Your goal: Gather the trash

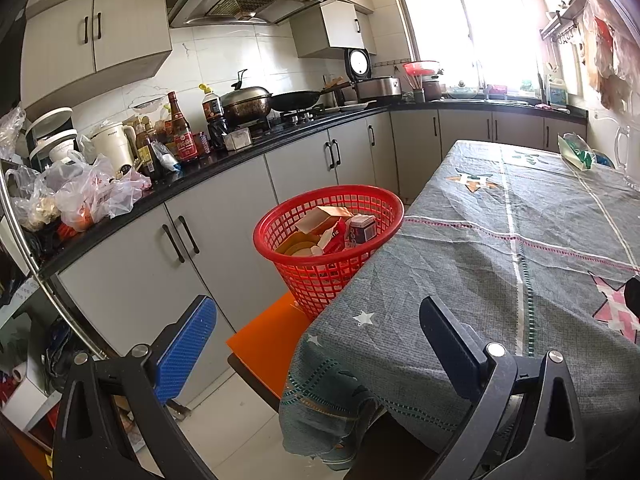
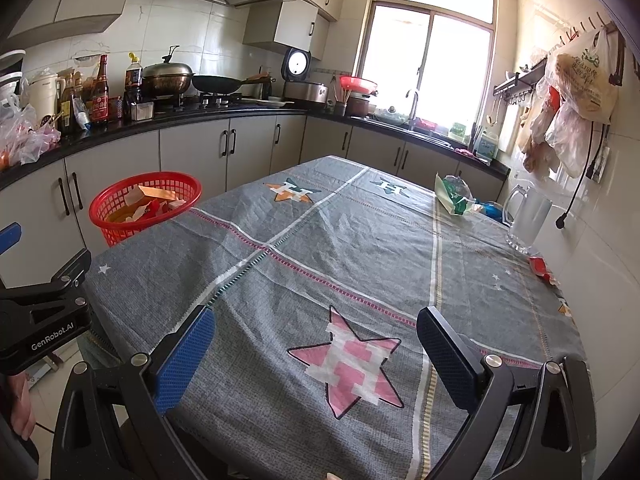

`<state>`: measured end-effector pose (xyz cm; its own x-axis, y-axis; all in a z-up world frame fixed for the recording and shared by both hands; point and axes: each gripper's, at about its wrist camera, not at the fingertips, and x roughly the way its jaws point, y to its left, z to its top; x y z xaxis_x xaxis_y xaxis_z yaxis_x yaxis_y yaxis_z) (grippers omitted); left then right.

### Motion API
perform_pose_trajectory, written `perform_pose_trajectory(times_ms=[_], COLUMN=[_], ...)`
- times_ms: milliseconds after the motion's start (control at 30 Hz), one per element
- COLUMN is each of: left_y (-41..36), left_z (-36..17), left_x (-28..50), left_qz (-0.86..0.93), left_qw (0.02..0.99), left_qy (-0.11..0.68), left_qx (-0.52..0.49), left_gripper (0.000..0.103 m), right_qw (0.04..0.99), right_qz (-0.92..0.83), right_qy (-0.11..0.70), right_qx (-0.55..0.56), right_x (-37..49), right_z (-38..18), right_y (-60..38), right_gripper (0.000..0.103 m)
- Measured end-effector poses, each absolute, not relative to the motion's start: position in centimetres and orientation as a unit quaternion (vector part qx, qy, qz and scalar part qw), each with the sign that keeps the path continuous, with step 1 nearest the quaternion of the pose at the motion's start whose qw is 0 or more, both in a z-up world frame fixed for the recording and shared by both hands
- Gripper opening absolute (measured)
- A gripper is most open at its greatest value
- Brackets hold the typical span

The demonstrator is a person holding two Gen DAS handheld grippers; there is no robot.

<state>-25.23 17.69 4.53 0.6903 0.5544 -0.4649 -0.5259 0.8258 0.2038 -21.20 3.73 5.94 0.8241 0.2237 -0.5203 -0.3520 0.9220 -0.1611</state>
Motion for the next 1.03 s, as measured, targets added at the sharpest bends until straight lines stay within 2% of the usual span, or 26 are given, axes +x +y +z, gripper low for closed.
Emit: perform_pose_trajectory(times_ms=[733, 1033], left_y=[17.4, 15.6], left_z=[4.2, 4.8], left_x=[-24.8, -20.5], left_qz=[0.287, 0.219], left_qw=[0.920, 0.928], left_qy=[0.266, 0.300], left_qx=[0.034, 0.035], left_gripper=[0.101, 0.101], right_qw=[0.944, 0.947], right_qz=[0.154, 0.108], right_qy=[0.265, 0.295], right_qx=[-0.119, -0.064], right_x=[-20.7, -16.7], right_z=[4.9, 4.9], right_y=[3.4, -1.5], right_gripper=[0.102, 0.102])
